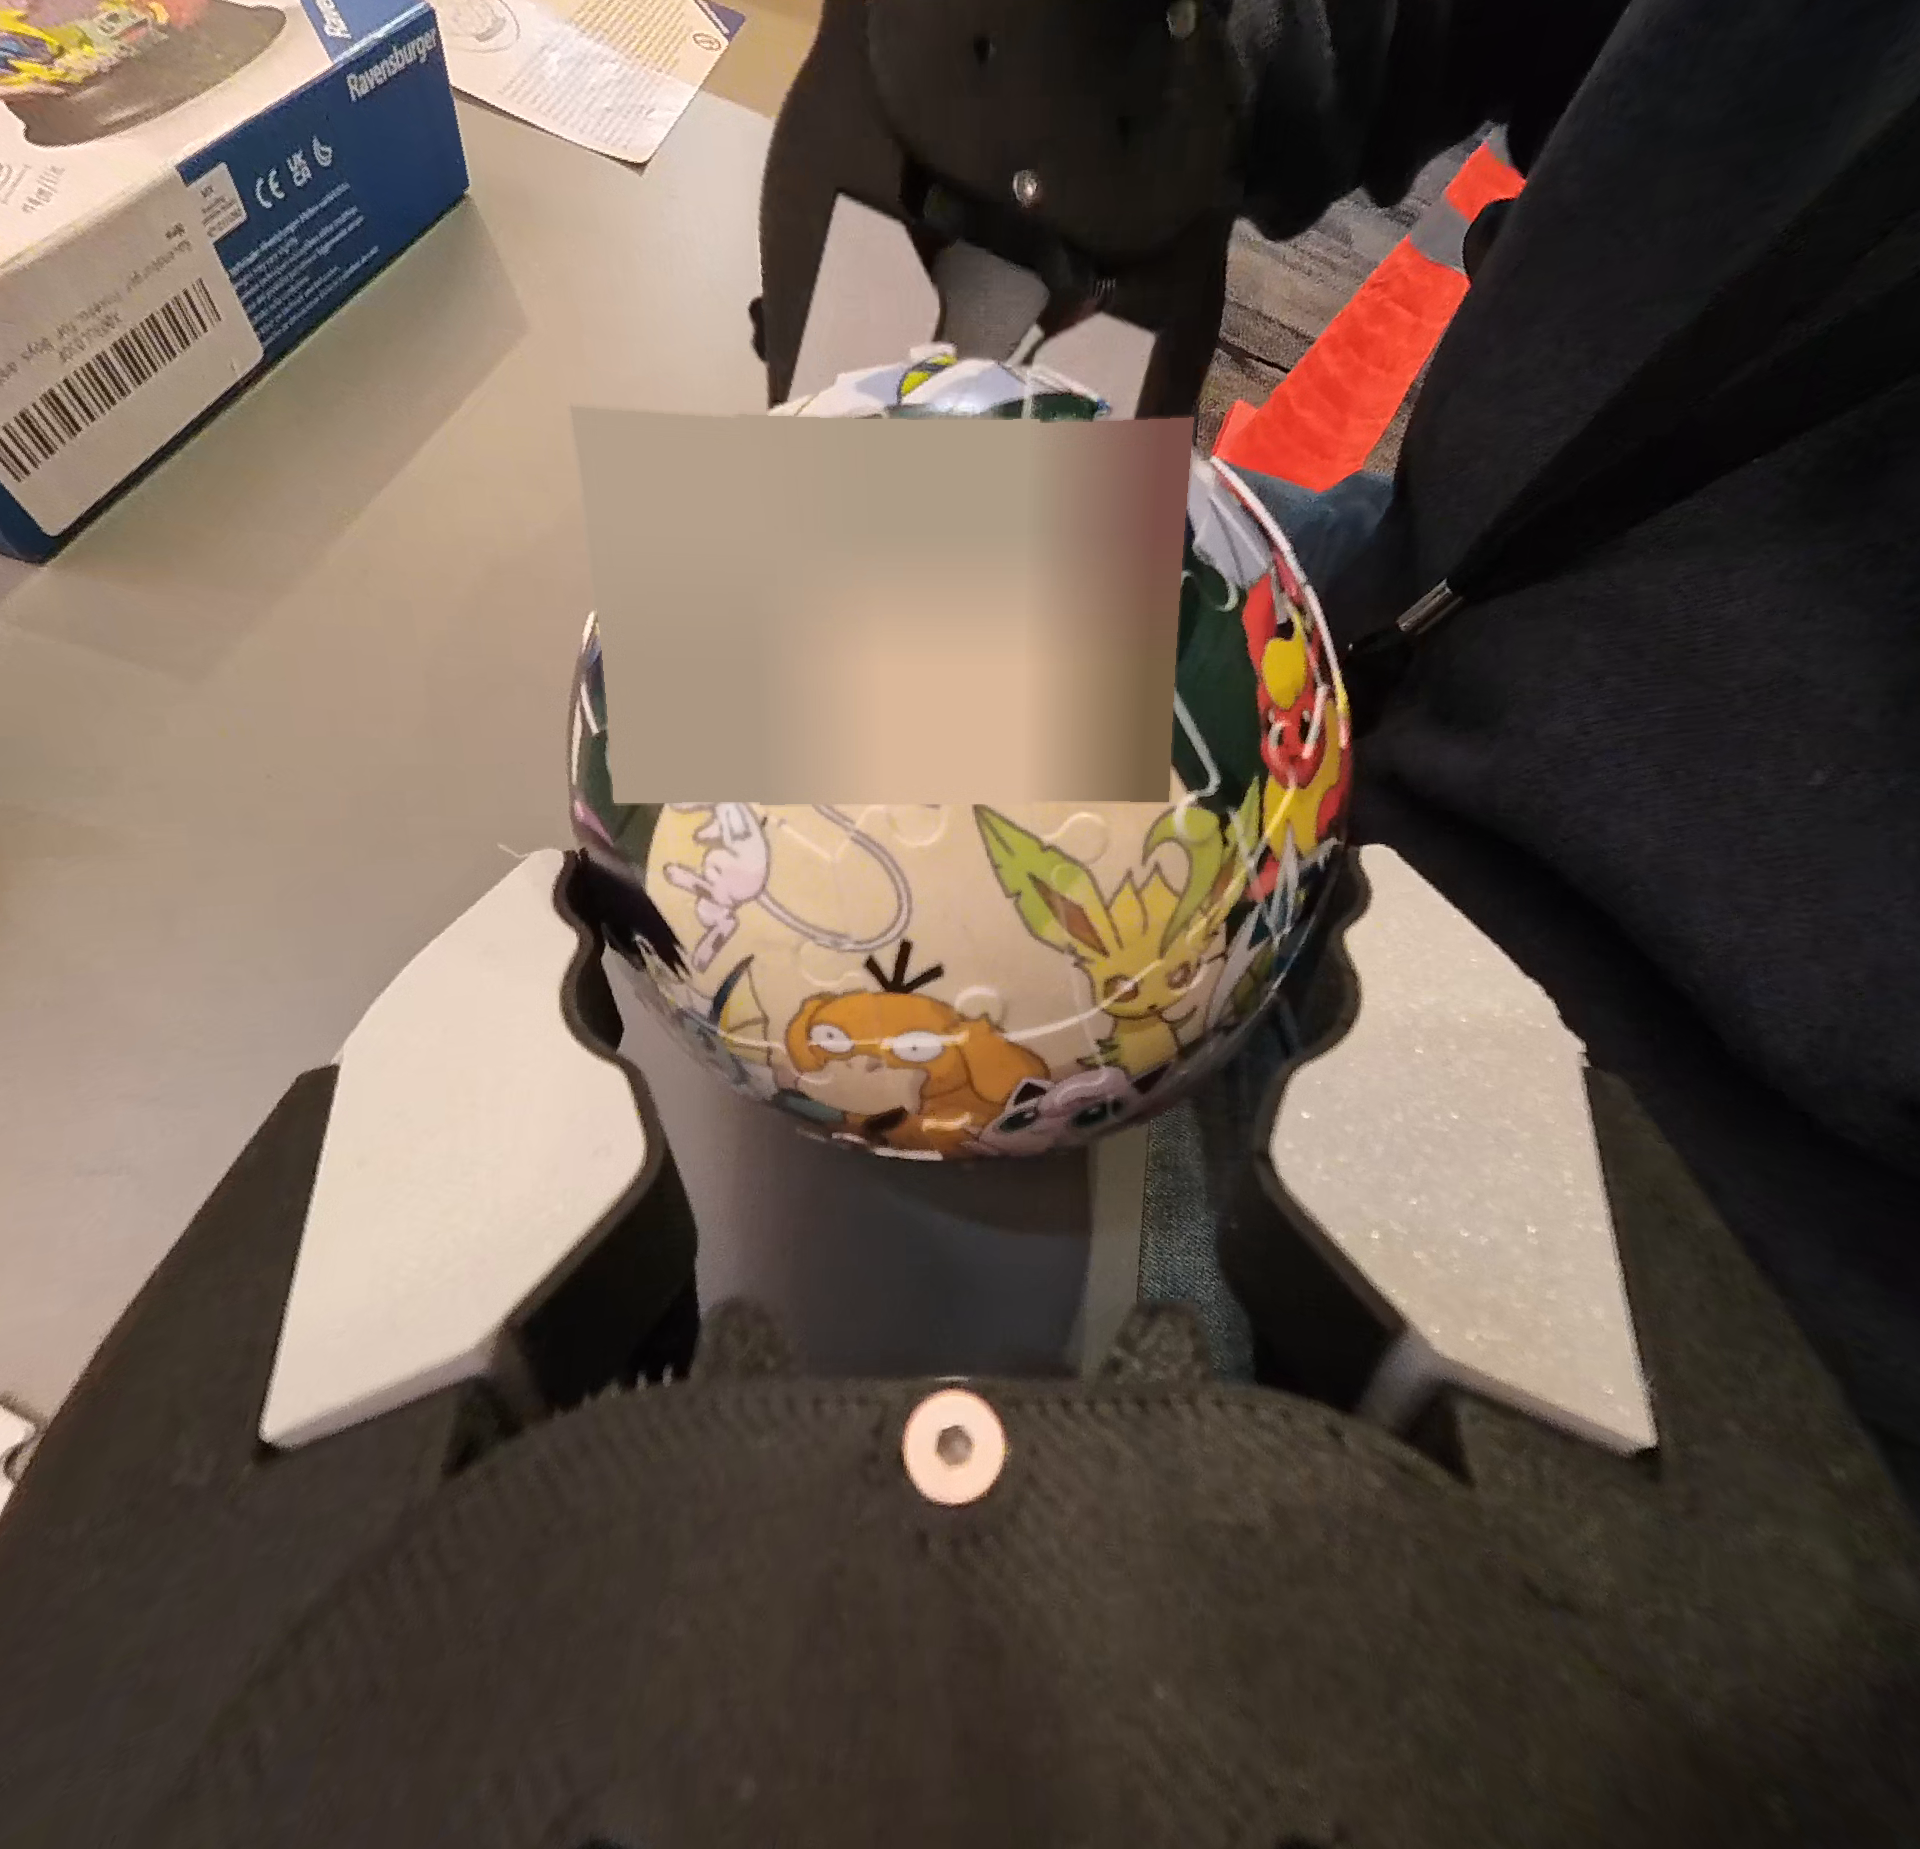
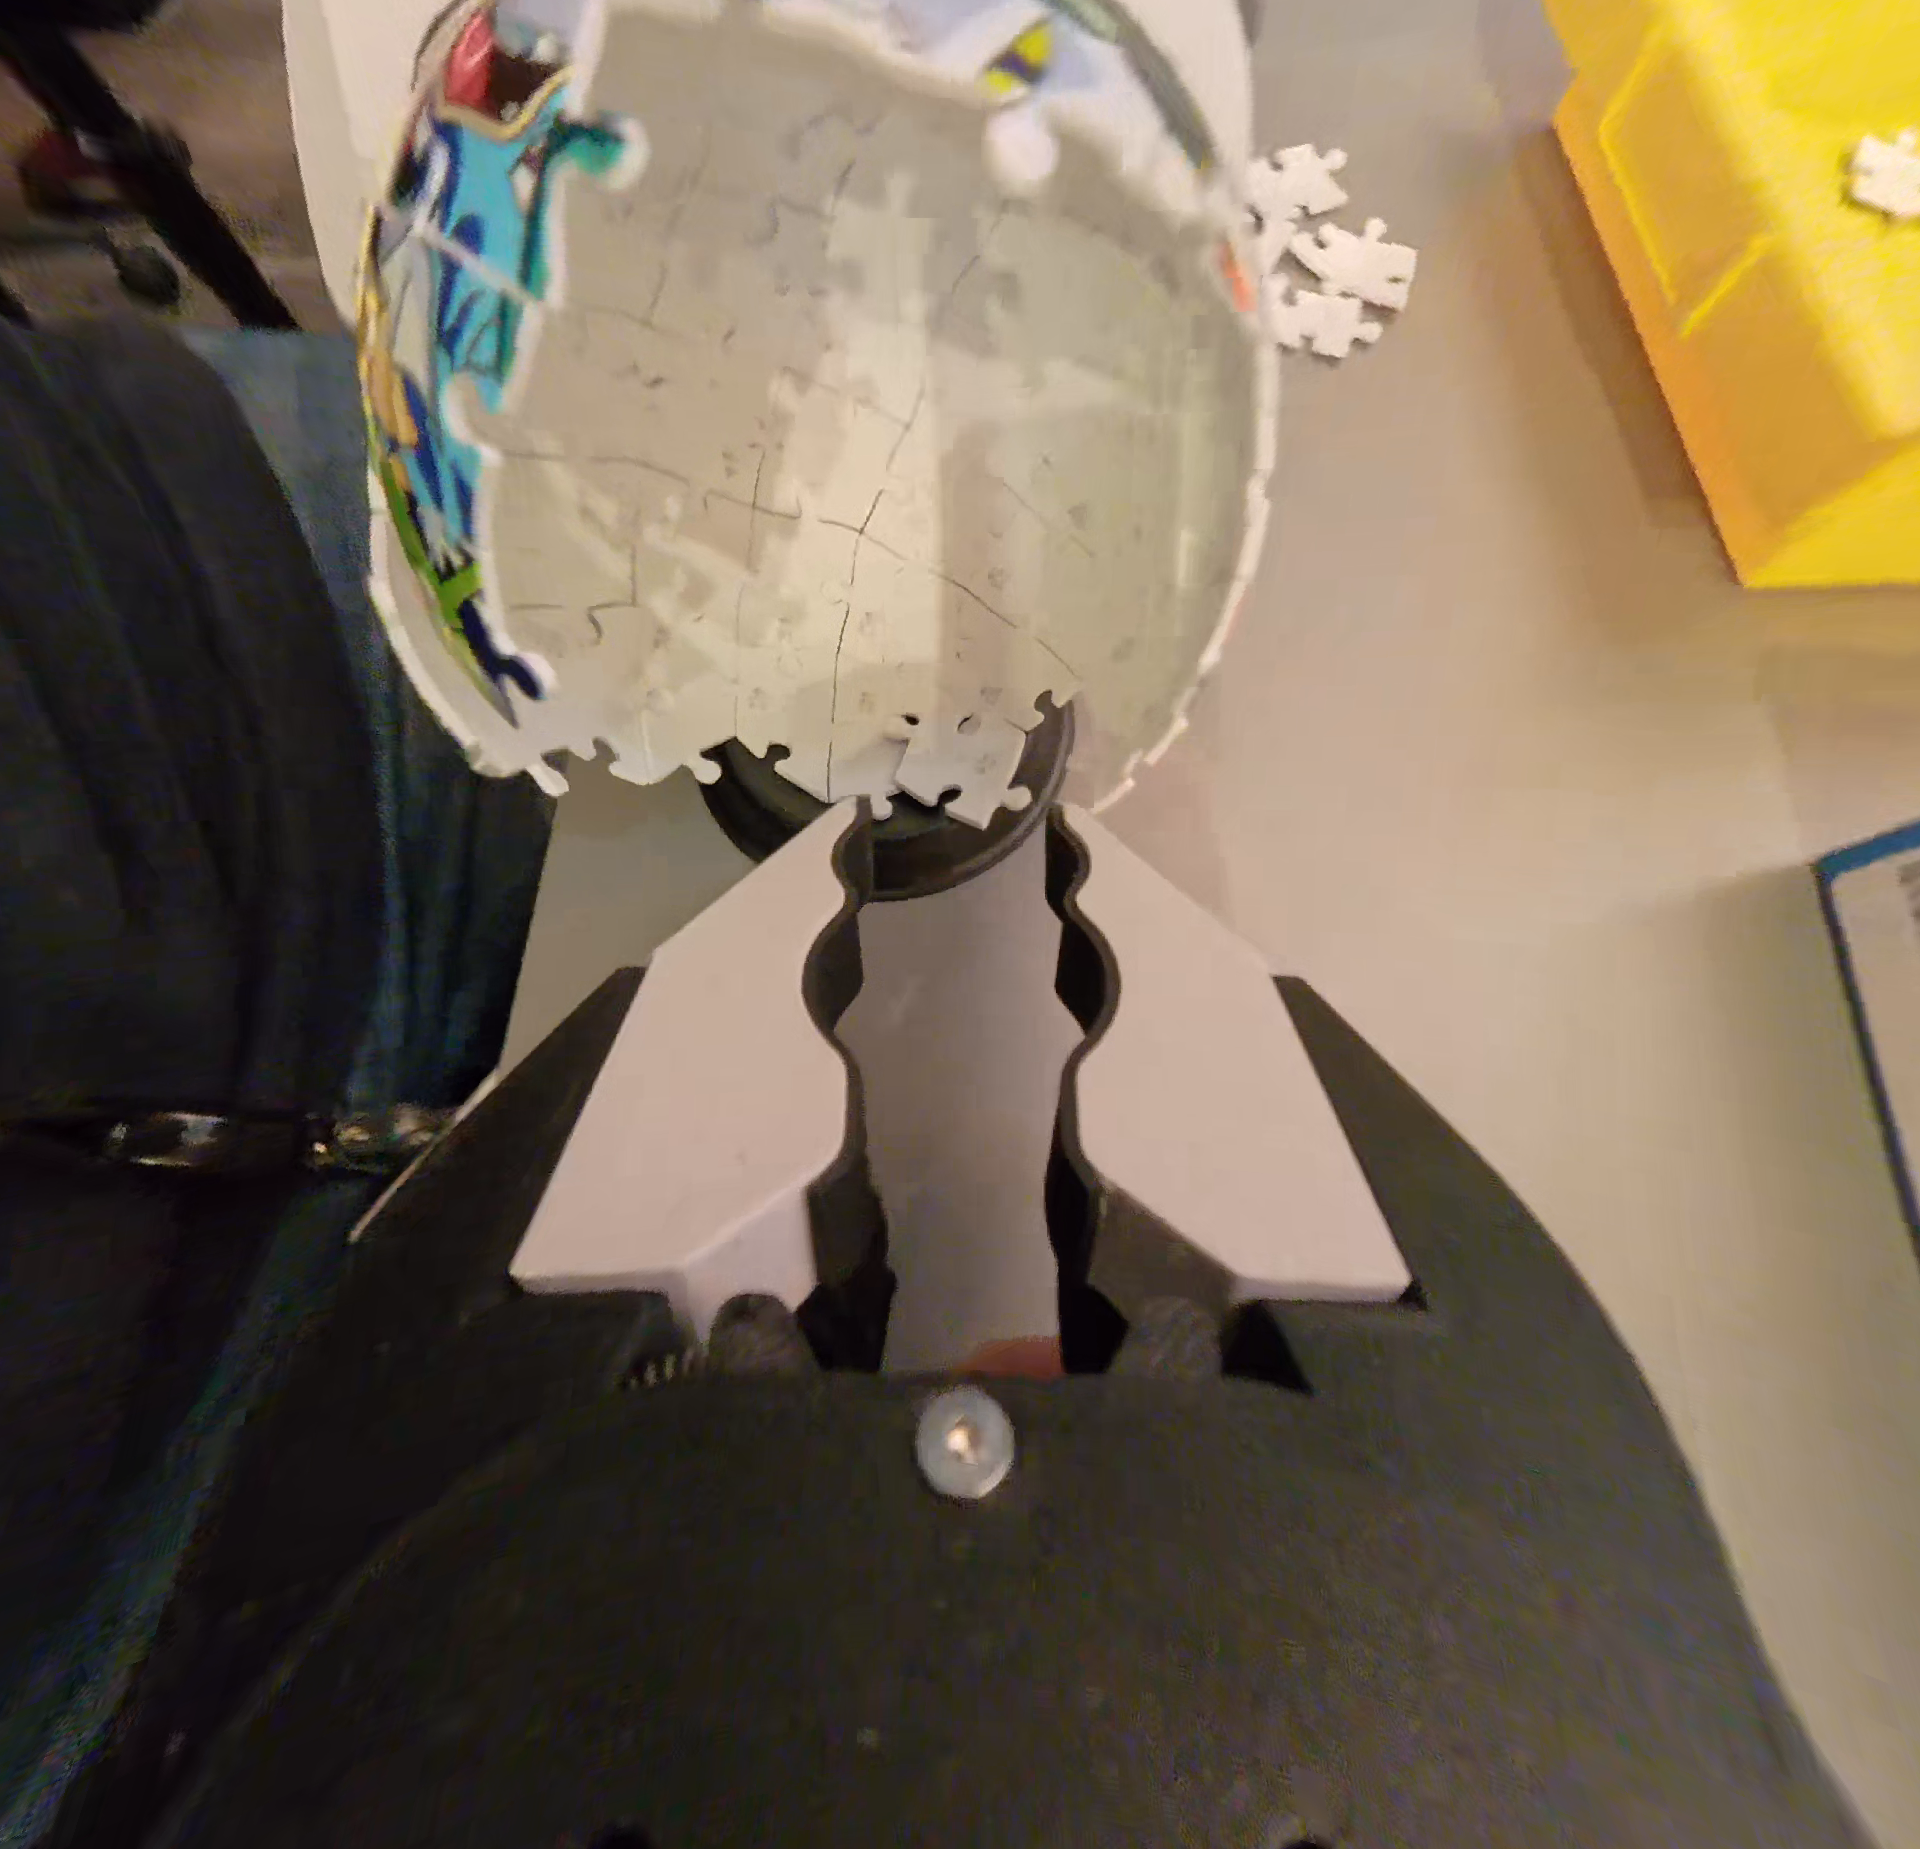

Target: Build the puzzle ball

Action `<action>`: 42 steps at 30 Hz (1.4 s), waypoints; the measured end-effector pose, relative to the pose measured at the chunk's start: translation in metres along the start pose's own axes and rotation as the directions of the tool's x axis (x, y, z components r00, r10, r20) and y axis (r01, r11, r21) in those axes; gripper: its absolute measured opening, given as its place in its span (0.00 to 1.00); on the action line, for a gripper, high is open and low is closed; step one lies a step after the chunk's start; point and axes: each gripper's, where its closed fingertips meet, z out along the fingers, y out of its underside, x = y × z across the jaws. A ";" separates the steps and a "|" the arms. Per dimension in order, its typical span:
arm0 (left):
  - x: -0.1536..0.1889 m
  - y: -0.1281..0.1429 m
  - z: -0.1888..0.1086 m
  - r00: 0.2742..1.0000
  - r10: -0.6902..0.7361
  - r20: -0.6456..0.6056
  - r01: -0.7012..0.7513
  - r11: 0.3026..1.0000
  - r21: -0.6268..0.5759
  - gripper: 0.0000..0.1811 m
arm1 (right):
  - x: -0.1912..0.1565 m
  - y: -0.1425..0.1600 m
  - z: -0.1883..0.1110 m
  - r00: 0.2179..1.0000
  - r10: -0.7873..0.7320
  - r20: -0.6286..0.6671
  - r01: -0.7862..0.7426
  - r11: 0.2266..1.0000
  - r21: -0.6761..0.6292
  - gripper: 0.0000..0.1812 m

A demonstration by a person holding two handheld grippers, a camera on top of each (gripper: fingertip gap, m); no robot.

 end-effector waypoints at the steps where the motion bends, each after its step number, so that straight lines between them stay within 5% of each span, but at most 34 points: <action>1: 0.000 0.000 0.000 1.000 0.000 -0.001 0.000 1.000 0.000 0.71 | 0.002 0.001 -0.002 0.999 0.047 -0.001 -0.047 0.999 0.001 0.16; 9: 0.000 0.000 0.001 1.000 -0.001 -0.004 0.001 1.000 0.008 0.71 | 0.007 0.009 0.009 0.883 0.469 0.010 -0.469 0.883 0.026 0.15; 17: 0.001 0.000 0.001 1.000 0.009 -0.006 -0.009 1.000 0.016 0.71 | 0.010 0.004 0.020 0.871 0.489 -0.041 -0.488 0.872 0.035 0.03; 29: 0.001 0.001 0.001 1.000 0.014 -0.010 -0.014 1.000 0.022 0.71 | 0.013 0.001 -0.003 0.799 0.602 0.016 -0.601 0.795 0.089 0.00; 37: 0.001 0.000 0.001 1.000 0.015 -0.009 -0.015 1.000 0.021 0.70 | 0.036 0.041 -0.040 0.662 0.725 -0.192 -0.702 0.689 0.180 0.00; 42: 0.001 0.000 0.003 1.000 0.019 -0.014 -0.019 1.000 0.021 0.71 | 0.021 0.060 -0.041 0.677 0.660 -0.324 -0.665 0.738 0.113 0.10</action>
